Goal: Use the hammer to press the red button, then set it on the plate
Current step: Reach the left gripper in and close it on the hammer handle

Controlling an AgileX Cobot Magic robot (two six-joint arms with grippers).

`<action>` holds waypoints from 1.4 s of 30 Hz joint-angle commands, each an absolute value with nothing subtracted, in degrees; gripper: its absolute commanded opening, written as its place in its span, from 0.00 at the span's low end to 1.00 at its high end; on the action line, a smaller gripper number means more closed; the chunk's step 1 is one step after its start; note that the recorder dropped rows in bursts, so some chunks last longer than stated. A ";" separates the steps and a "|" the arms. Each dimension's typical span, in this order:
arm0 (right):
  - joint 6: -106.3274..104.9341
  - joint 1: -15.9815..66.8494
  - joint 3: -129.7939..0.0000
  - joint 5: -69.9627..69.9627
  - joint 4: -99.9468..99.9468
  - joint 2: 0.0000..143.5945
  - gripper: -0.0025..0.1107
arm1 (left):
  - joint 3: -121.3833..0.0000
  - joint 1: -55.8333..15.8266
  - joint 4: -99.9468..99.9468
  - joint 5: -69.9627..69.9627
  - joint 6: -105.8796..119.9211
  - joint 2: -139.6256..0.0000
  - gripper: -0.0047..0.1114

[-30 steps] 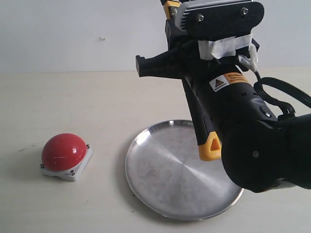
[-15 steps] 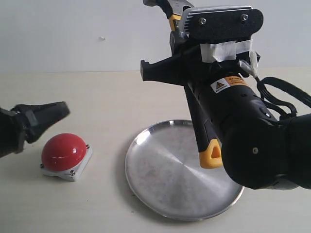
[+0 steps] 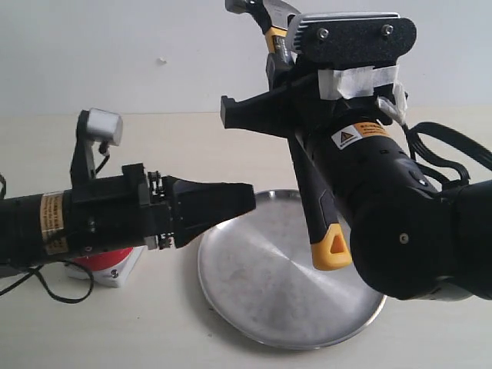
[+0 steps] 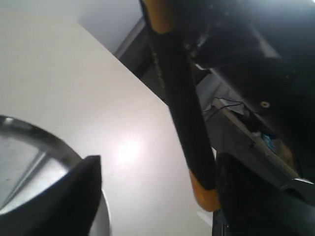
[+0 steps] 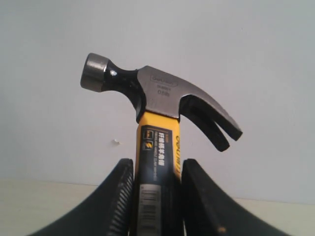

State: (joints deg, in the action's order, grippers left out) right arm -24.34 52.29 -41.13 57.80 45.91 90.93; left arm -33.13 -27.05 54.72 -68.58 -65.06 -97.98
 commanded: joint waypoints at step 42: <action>-15.24 52.36 -41.51 59.31 37.23 90.07 0.02 | -40.88 -45.20 35.05 -51.62 -61.83 -98.74 0.67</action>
